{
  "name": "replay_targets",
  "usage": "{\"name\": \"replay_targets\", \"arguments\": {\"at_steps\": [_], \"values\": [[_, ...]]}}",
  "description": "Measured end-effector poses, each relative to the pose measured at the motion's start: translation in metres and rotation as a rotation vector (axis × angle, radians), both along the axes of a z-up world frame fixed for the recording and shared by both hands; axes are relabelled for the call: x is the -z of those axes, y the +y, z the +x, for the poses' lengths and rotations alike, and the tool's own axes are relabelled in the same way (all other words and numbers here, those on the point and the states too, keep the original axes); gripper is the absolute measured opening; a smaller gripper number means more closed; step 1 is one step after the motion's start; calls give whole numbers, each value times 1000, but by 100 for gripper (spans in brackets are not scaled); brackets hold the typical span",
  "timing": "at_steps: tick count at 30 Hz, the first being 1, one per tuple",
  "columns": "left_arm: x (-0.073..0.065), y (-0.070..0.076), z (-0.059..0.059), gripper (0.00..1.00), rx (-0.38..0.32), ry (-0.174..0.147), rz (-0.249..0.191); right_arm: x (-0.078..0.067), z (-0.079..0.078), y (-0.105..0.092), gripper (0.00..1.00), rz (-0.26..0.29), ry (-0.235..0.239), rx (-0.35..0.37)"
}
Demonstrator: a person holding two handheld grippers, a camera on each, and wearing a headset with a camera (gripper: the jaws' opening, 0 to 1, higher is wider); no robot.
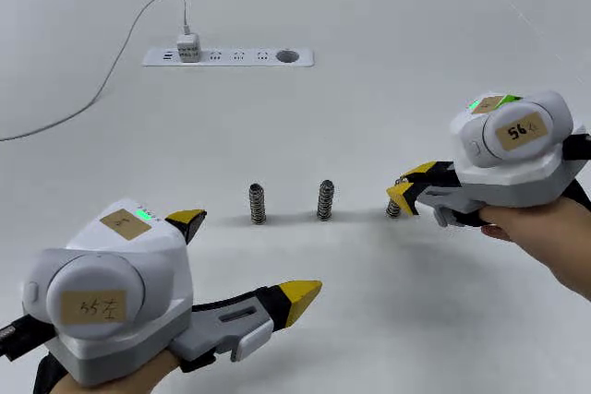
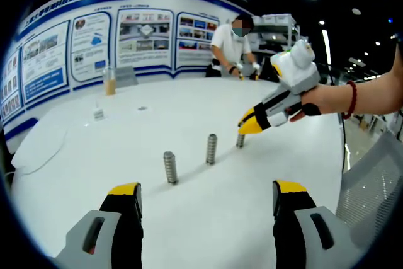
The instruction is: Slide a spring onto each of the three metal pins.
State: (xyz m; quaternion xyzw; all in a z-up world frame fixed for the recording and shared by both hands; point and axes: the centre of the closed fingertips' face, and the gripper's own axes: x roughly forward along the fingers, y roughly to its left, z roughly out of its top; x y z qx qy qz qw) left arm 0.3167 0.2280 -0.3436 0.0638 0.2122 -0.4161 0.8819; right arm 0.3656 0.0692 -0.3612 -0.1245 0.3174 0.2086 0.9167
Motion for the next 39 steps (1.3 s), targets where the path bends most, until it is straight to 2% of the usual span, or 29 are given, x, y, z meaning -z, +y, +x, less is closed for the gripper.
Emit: {"name": "replay_targets", "arguments": {"at_steps": [4,6,11,14,17,20,23,25,36,39], "values": [[0,0,1,87,-2,-1,0,1,-1,0,14,9,9,9],[0,1,1,87,-3,-2,3,1,-2,0,18,10,11,13],[1,5,3,86,-10,1,20,-9,-6,0,24,37,-12,32],[-3,7,7,86,-25,9,5,-17,-11,1,30,67,-22,48],[-7,11,9,85,-36,1,3,-25,-18,2,35,127,-24,70],[-11,13,12,85,-48,6,-11,-28,-25,-1,43,139,-17,85],[-11,17,12,85,-52,24,11,-32,-32,-1,46,164,-15,89],[-13,19,11,86,-50,24,24,-33,-39,-1,49,185,2,94],[-18,26,6,87,-51,32,32,-40,-69,5,62,198,17,69],[-20,27,5,89,-52,36,14,-41,-74,8,65,197,19,53]]}}
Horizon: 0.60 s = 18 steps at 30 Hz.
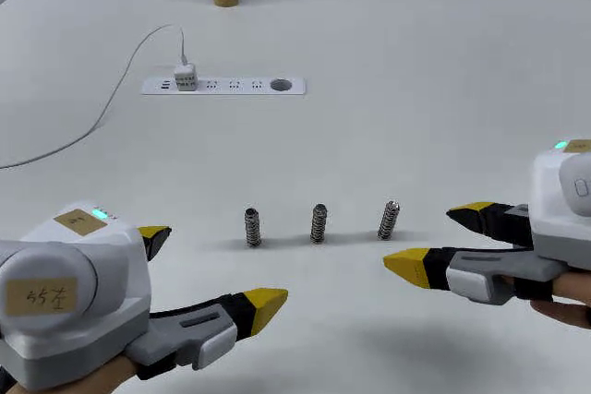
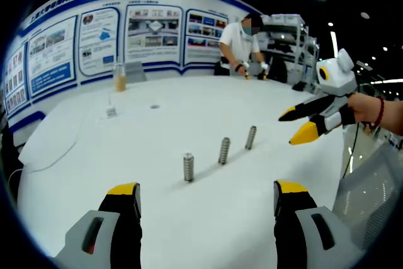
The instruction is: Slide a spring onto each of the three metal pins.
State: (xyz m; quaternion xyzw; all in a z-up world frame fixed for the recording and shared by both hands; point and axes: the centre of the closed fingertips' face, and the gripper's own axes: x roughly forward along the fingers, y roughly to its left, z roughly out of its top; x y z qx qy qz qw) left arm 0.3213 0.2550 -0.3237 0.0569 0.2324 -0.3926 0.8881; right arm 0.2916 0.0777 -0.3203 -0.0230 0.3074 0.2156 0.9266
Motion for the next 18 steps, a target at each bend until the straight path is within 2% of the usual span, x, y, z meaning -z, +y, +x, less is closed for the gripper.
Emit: {"name": "replay_targets", "arguments": {"at_steps": [13,18], "values": [[-1,10,-10,93,0,11,20,3,-19,11,76,-6,7,-36],[1,12,-17,96,1,28,17,3,-23,9,79,1,0,-17]]}}
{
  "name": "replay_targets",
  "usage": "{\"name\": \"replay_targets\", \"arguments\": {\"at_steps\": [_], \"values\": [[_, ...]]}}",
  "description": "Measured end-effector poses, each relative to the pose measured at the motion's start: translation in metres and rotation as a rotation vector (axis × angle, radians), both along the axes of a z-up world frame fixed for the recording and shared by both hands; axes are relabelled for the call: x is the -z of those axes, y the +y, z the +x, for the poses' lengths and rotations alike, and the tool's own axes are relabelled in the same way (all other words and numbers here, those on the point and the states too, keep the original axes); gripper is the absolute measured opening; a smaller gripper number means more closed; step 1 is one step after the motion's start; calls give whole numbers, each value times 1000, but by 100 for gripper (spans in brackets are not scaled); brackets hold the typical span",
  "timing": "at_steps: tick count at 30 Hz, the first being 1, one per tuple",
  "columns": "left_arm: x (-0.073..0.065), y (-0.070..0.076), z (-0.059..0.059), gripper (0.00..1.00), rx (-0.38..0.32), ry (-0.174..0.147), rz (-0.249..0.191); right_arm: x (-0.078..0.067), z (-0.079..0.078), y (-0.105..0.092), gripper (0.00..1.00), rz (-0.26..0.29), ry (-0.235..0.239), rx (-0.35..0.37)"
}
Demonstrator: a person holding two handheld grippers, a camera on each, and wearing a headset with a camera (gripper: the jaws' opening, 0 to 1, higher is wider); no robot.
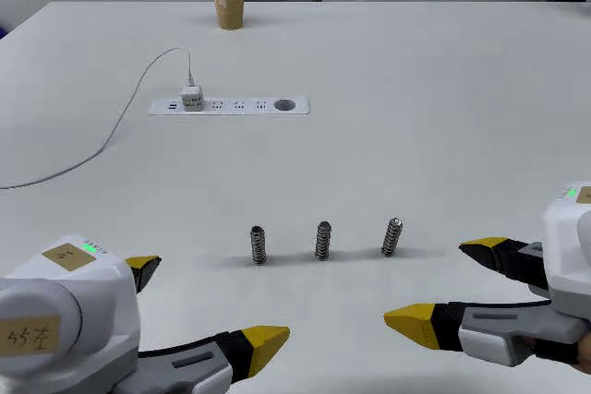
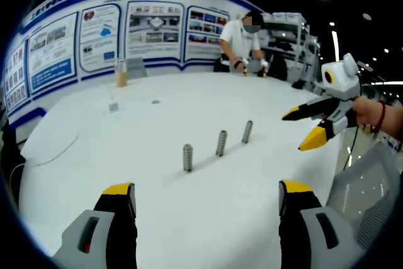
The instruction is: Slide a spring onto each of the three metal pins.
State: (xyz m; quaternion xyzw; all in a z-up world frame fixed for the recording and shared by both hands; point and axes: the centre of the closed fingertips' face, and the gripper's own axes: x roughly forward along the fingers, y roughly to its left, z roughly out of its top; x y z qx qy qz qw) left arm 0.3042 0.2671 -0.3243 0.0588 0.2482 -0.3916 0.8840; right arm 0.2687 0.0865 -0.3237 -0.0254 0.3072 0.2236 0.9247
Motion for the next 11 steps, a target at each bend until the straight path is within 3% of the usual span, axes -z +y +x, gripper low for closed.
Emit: {"name": "replay_targets", "arguments": {"at_steps": [11], "values": [[-3,3,-5,100,-5,-10,6,-1,-12,1,86,11,7,2]]}}
